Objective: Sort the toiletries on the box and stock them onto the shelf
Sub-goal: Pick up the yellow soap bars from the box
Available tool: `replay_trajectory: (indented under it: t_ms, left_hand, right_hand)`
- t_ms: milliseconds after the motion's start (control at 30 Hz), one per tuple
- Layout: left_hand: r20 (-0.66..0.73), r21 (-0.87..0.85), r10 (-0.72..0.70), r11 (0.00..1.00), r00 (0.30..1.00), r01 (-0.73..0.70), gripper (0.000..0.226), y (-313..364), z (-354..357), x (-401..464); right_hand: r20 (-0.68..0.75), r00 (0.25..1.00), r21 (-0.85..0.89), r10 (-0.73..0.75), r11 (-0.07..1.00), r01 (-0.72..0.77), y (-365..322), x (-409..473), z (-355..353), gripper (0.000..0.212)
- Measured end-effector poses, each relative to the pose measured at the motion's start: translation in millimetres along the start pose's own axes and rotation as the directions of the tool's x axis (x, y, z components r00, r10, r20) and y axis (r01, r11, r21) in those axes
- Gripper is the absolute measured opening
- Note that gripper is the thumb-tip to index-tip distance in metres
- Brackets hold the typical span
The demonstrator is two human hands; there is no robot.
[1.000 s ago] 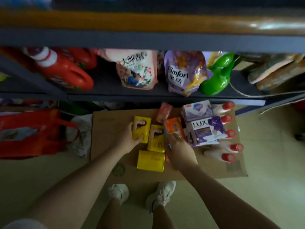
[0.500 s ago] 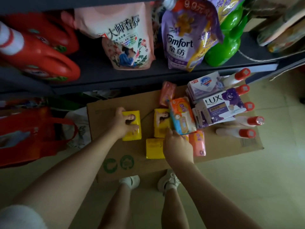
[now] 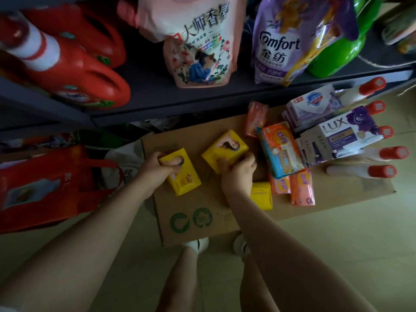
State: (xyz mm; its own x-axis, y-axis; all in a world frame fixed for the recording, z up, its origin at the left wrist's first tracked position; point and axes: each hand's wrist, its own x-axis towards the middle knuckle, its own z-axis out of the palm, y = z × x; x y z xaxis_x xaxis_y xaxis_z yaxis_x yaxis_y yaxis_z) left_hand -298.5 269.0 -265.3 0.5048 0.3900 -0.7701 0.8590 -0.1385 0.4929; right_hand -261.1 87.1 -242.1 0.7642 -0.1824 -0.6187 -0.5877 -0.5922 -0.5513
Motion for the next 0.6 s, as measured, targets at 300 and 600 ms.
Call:
replay_trajectory:
  t_ms: [300,600]
  left_hand:
    - [0.068,-0.012,0.226,0.974,0.972,-0.225,0.034,11,-29,-18]
    - [0.173,-0.391,0.303,0.894,0.937,-0.217,0.041,80,-64,-98]
  right_hand:
    - [0.038,0.926,0.04,0.375,0.926,-0.377,-44,46,20,0.084]
    - [0.441,0.893,-0.078,-0.089,0.988,0.137,-60,-4,-56,0.051]
